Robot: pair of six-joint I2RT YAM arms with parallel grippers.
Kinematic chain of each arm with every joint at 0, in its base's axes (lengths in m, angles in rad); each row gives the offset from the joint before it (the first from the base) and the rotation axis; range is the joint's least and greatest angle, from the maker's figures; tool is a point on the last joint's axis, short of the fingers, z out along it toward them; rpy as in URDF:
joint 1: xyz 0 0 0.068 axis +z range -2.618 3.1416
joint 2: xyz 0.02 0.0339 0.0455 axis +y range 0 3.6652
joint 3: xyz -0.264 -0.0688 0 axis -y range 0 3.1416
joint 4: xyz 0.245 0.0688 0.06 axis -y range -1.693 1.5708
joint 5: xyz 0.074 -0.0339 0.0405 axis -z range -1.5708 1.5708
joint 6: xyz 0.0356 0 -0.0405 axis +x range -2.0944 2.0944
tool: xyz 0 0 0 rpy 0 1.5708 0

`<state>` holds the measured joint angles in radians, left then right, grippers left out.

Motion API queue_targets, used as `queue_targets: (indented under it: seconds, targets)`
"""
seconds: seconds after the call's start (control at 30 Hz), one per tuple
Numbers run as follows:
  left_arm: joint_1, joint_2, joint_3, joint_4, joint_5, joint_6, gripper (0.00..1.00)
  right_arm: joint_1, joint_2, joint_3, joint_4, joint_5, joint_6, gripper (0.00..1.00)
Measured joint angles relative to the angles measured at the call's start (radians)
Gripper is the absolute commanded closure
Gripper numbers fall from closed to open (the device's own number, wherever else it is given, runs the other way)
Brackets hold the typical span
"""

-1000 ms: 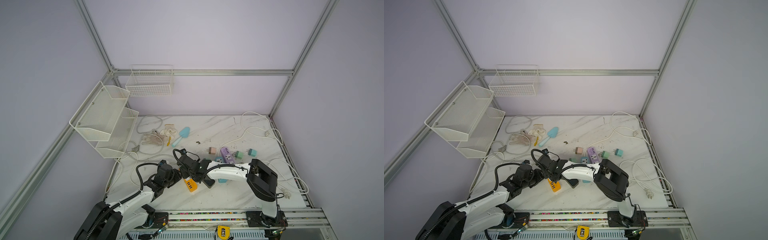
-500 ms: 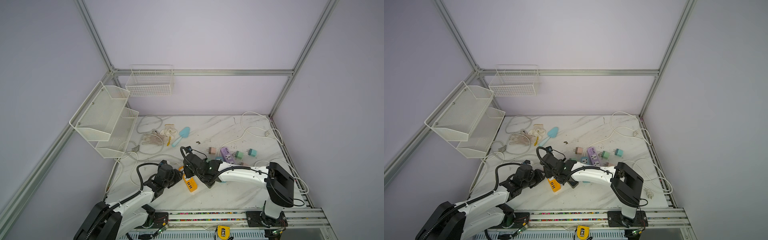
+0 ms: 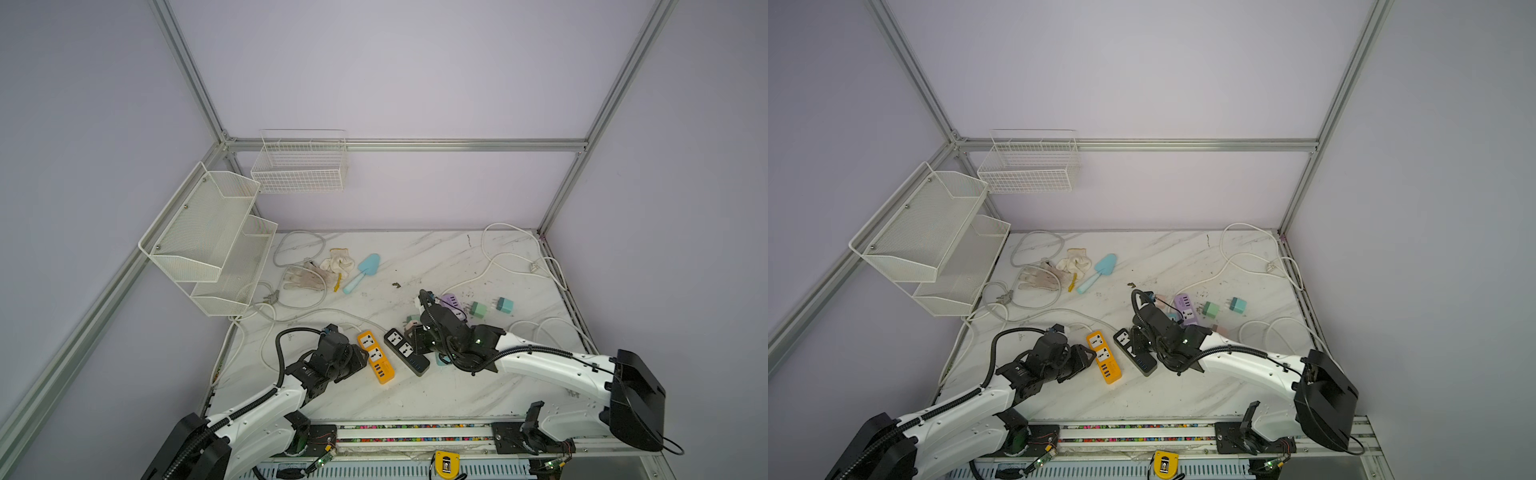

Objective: Pull the plug off the socket
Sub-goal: 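Pull the second pink plug out of the orange strip with right gripper, then lower the pink plug onto the table near the teal strip and open right gripper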

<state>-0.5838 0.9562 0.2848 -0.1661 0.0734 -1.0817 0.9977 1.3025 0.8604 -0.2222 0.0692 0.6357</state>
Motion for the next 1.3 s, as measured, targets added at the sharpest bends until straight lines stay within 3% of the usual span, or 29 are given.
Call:
queue_targets:
  seconds: [0.23,0.73,1.3]
  targets:
    - [-0.104,-0.051,0.002,-0.063,-0.071,-0.018,0.52,-0.097,-0.210,-0.172,-0.002,-0.082,0.086,0.91]
    - [-0.328,-0.022,0.067,-0.087,-0.253,-0.059,0.49,-0.103,-0.316,-0.368,-0.052,-0.145,0.190,0.93]
    - [-0.386,0.048,0.117,-0.087,-0.317,-0.061,0.47,-0.103,-0.291,-0.467,-0.034,-0.171,0.259,0.89]
